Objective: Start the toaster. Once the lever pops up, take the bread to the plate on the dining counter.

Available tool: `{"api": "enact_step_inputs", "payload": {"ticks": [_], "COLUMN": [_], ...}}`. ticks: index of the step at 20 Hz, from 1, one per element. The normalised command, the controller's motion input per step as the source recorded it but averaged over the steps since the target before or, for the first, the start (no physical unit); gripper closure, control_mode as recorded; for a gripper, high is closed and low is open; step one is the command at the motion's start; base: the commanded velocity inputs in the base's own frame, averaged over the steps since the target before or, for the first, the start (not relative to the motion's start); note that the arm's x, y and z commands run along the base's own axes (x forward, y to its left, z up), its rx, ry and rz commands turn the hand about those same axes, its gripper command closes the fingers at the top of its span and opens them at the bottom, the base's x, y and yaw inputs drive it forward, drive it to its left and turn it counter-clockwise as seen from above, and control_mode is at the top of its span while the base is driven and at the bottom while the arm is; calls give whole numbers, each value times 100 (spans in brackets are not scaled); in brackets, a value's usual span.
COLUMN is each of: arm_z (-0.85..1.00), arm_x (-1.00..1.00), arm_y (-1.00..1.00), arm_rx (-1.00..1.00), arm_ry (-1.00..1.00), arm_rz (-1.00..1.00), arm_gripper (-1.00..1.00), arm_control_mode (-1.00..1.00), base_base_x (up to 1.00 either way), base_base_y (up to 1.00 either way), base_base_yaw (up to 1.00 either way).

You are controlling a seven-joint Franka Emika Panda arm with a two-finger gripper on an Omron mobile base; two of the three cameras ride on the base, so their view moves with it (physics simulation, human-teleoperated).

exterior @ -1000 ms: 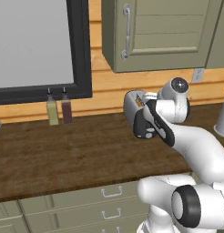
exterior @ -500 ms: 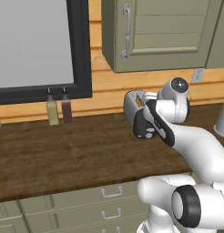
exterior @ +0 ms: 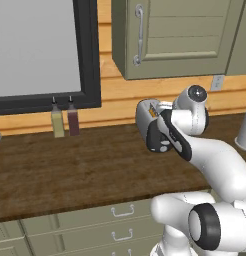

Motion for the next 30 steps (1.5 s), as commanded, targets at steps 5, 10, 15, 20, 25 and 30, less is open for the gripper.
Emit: {"api": "enact_step_inputs", "payload": {"ticks": [5,10,15,20,25,30], "arm_z": [0,0,0,0,0,0], "arm_x": [0,0,0,0,0,0], "arm_y": [0,0,0,0,0,0], "arm_rx": [0,0,0,0,0,0], "arm_ry": [0,0,0,0,0,0], "arm_rz": [0,0,0,0,0,0], "arm_gripper": [-100,-100,-100,-100,-100,-100], "arm_control_mode": [-100,-100,-100,-100,-100,-100], "base_base_x": [0,0,0,0,0,0], "base_base_y": [0,0,0,0,0,0], "base_base_yaw": [0,0,0,0,0,0]}}
